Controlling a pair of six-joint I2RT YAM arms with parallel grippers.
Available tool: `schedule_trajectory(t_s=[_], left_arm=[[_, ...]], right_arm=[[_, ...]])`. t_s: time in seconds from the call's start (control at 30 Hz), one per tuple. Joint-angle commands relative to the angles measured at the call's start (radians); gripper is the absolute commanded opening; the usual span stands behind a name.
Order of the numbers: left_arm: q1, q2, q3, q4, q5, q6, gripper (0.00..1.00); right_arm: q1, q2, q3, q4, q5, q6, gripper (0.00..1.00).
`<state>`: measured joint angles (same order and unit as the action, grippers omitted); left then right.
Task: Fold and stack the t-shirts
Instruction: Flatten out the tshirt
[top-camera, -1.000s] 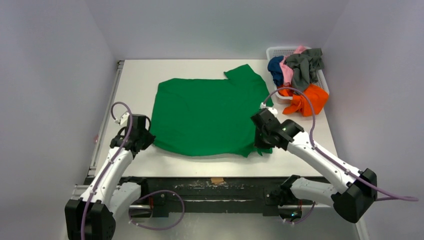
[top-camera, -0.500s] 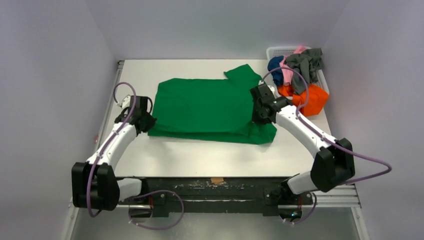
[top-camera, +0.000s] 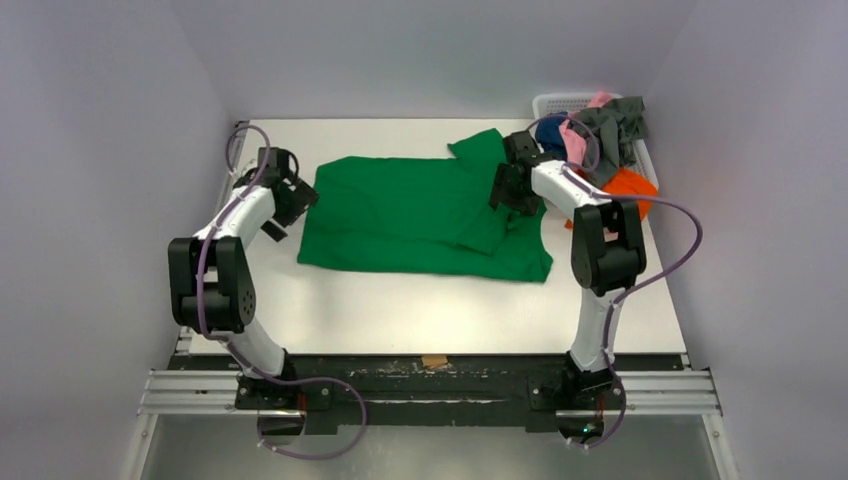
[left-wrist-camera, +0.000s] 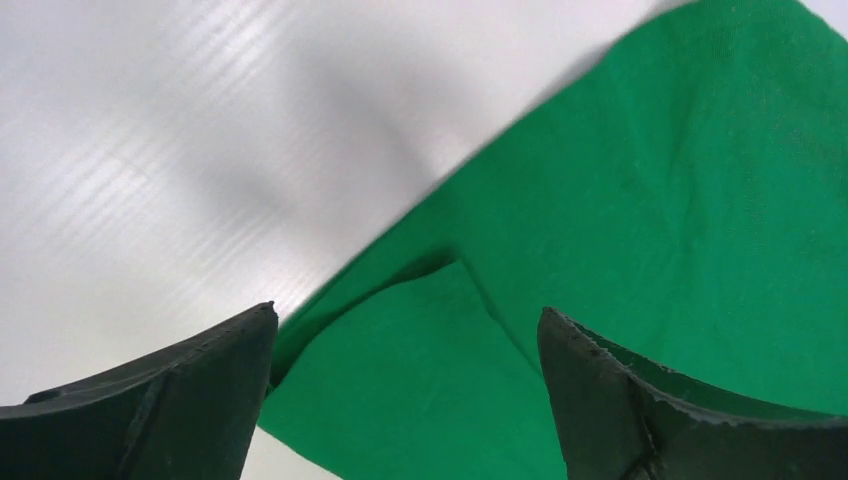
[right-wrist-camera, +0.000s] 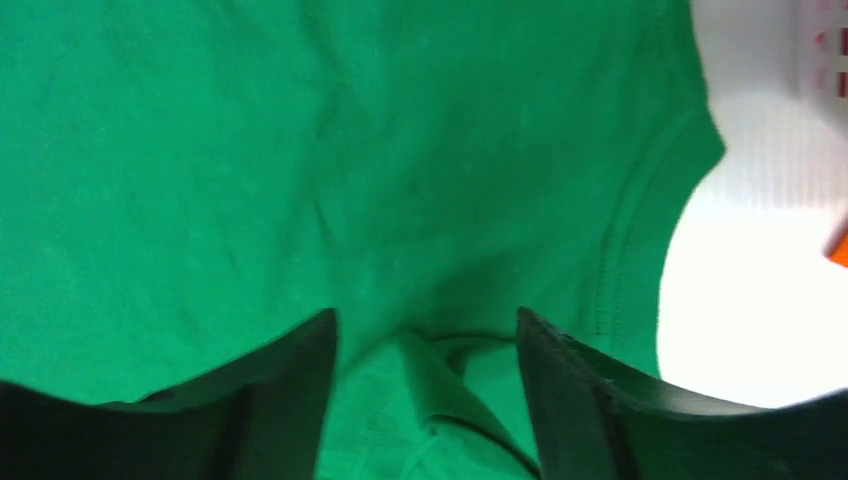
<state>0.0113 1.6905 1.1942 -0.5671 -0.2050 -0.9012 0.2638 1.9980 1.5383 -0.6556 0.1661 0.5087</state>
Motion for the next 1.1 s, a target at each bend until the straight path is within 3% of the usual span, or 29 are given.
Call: schedule_trajectory(t_s=[0.0, 0.1, 0.17, 0.37, 0.83, 1.07], left_arm=[[0.022, -0.100, 0.010, -0.039, 0.046, 0.046, 1.00], [0.017, -0.176, -0.089, 0.018, 0.174, 0.093, 1.00], [0.000, -0.205, -0.149, 0.076, 0.288, 0.126, 1.00], [-0.125, -0.166, -0.207, 0.131, 0.366, 0.174, 1.00], [-0.122, -0.064, -0.193, 0.135, 0.335, 0.194, 1.00], [-0.122, -0.097, -0.170, 0.082, 0.266, 0.200, 1.00]], right_arm=[[-0.002, -0.146, -0.025, 0.058, 0.027, -0.022, 0.68], [0.001, -0.269, -0.227, 0.176, -0.124, -0.042, 0.70], [0.009, -0.326, -0.346, 0.263, -0.244, -0.043, 0.78], [0.075, -0.302, -0.477, 0.358, -0.272, -0.031, 0.80], [0.128, -0.087, -0.273, 0.471, -0.227, 0.002, 0.78], [0.128, 0.028, -0.052, 0.539, -0.249, 0.055, 0.77]])
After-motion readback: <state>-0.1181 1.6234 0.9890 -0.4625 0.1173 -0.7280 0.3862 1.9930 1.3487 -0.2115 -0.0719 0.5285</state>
